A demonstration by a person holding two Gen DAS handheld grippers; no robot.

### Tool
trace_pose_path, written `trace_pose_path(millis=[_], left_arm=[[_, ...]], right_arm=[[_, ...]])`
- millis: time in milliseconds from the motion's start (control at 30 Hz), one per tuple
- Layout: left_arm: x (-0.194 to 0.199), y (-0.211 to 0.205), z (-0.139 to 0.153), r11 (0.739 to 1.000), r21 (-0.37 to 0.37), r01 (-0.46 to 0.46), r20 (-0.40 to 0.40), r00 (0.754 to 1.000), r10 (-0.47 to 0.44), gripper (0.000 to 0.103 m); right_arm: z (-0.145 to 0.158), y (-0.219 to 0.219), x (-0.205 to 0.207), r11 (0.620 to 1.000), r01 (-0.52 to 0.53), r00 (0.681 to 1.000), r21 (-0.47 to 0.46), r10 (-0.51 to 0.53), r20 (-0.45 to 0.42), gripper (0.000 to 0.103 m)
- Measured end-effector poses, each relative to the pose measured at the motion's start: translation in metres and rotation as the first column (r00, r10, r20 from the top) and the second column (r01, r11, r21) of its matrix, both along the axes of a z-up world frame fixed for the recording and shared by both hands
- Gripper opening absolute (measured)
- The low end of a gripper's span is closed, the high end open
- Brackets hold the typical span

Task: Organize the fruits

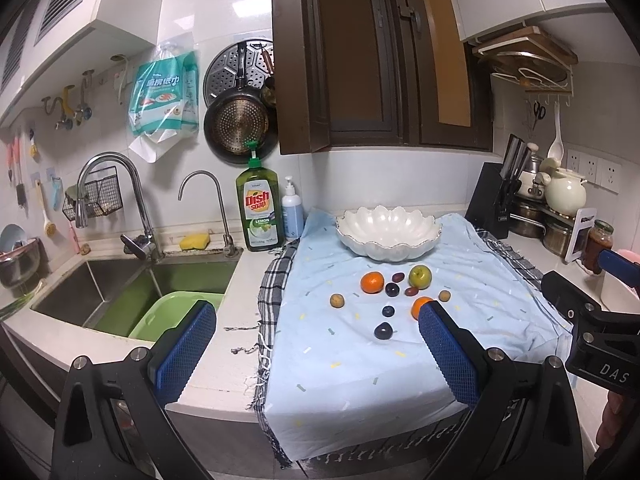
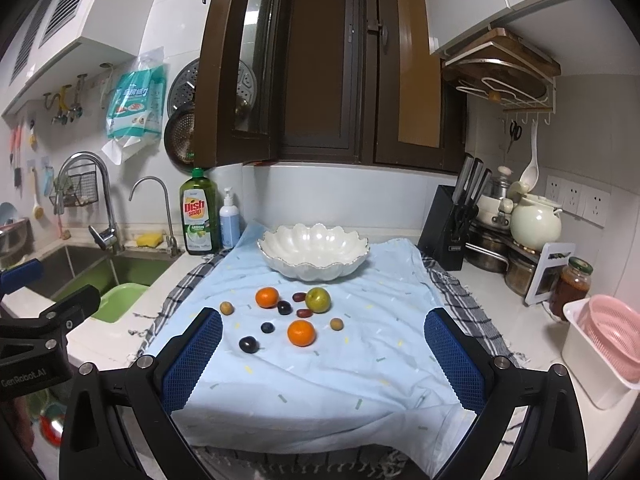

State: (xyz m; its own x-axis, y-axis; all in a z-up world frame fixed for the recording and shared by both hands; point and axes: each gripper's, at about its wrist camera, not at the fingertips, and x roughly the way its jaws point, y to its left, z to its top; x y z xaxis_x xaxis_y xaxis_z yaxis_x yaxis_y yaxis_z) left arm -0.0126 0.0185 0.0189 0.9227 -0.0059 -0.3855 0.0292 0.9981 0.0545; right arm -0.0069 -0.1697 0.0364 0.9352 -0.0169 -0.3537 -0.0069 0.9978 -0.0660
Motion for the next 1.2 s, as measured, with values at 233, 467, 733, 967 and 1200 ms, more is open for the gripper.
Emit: trace_pose_path(millis=[233,467,733,967,1200], left_arm=[[-0.001,0.002,0.002,1.0,0.0,0.011,0.012,1.0,-0.011,0.103],[-0.004,0.002,0.003,1.0,0.003,0.023,0.012,1.0,-0.023,0.103],[-0.006,0.002,0.005,1.0,0.008,0.024,0.02,1.0,-0.024,0.103],[-0.007,0.003,0.007,1.0,0.009,0.024,0.029,0.999,-0.024,0.103],[-0.006,0.003,0.009,1.0,0.006,0.027,0.031,0.999,-0.027,0.103]], right_arm=[[0.003,0.0,0.0,1.0,-0.001,1.0,0.003,0.001,0.002,0.103],[0.001,0.0,0.0,1.0,-0.004,1.0,0.003,0.004,0.002,0.103],[0.005,0.002,-0.003,1.0,-0.01,1.0,0.002,0.01,0.008,0.102],[0.007,0.005,-0.004,1.0,-0.014,1.0,-0.004,0.015,0.015,0.102],[0.007,0.009,-0.004,1.0,-0.027,1.0,-0.004,0.027,0.013,0.102]])
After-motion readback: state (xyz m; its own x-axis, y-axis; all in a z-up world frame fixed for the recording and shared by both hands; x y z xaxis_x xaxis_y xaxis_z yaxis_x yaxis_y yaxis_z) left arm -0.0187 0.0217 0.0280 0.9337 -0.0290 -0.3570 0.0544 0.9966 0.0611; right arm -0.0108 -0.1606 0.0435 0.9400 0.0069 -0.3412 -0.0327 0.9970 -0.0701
